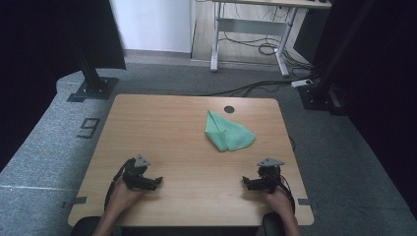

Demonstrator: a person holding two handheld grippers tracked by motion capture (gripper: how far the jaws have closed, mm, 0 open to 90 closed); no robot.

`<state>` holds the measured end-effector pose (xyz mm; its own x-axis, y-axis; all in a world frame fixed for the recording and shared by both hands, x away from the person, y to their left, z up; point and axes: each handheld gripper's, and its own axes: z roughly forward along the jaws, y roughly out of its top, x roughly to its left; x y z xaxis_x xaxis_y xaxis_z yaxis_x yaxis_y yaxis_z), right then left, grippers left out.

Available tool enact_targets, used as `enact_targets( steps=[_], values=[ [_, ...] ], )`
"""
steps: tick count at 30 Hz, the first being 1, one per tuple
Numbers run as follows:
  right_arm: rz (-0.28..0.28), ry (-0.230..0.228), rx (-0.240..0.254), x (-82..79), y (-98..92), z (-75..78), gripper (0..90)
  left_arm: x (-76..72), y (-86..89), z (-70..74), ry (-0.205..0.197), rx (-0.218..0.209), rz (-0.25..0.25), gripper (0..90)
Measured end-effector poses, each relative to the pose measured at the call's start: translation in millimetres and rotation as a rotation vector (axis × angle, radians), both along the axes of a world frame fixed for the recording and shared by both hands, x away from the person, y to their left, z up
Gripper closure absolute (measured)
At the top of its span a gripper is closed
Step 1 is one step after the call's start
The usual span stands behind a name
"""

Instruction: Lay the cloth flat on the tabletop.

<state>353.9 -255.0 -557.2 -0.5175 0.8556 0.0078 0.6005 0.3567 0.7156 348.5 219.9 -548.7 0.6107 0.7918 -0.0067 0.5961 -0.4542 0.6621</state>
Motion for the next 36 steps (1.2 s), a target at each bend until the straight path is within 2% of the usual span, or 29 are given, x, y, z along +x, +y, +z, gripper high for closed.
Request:
enact_targets(
  steps=[28,36],
  values=[
    [0.011,0.002,0.002,0.6,0.5,0.1,0.0,0.9,0.2,0.3,-0.005,-0.003,0.012,2.7],
    [0.01,0.002,0.002,0.6,0.5,0.1,0.0,4.0,-5.1,1.3,0.012,0.0,0.006,0.5]
  ],
)
